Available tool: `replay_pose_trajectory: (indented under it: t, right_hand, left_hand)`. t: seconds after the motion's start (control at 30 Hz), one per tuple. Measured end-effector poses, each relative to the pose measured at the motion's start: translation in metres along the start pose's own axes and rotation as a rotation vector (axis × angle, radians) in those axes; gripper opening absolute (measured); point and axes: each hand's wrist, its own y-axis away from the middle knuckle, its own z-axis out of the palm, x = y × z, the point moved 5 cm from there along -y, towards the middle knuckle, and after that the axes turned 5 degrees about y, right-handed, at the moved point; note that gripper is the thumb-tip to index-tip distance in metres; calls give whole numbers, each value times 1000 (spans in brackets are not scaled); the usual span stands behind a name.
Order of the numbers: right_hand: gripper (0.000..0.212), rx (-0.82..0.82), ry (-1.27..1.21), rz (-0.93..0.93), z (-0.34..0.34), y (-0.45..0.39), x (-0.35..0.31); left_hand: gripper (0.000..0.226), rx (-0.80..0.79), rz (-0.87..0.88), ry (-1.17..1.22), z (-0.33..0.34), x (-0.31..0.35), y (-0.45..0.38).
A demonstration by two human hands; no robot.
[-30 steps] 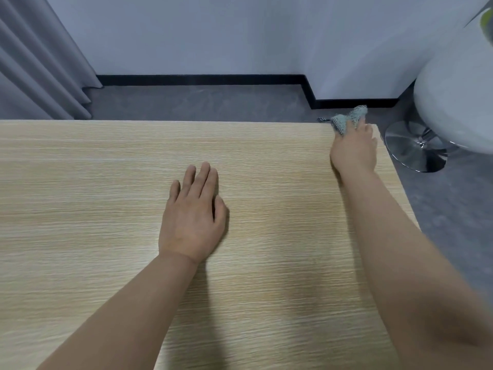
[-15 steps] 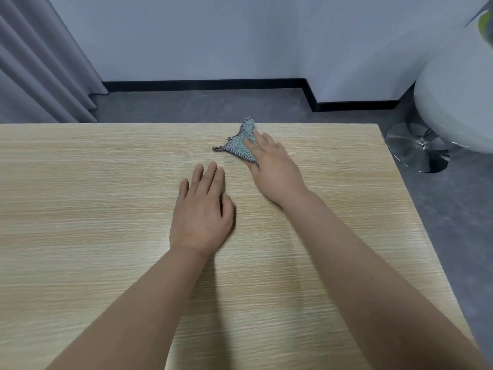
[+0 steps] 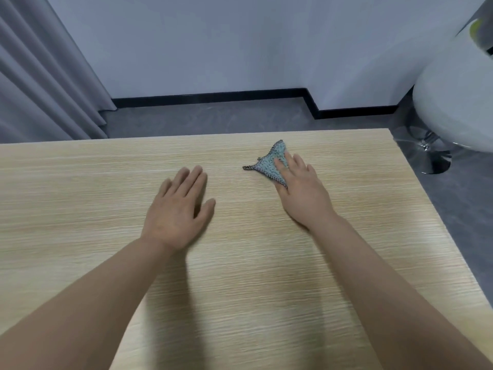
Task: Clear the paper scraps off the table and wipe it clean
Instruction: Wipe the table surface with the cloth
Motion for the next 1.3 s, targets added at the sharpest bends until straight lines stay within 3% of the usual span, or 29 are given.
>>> replay_pose_trajectory:
  t: [0.13,0.4,0.6,0.67,0.87,1.1,1.2,1.3]
  right_hand:
    - [53,17,3,87,-1,-27,0]
    - [52,45,9,229,-6,-85,-10]
    - [52,43,-5,-248,3,-51,-112]
    - [53,12,-8,-287,10,-29,-128]
    - [52,25,39,-234,7,-29,-98]
    - [51,7,45,150,-7,-102,-12]
    - [51,20,34,111,-3,-92,-25]
    - [55,12,-34,-59,-1,-53,-53]
  left_hand:
    - [73,3,7,-10,4,-10,4]
    - [66,35,-24,80,4,-12,2]
    - [74,56,-32,51,2,-10,3]
    - [79,61,-43,30,1,-10,3]
    - [74,54,-27,49,1,-10,2]
    - [70,49,-23,89,2,-12,3]
    - [69,48,-22,91,2,-12,3]
    - [70,51,-22,90,1,-11,3]
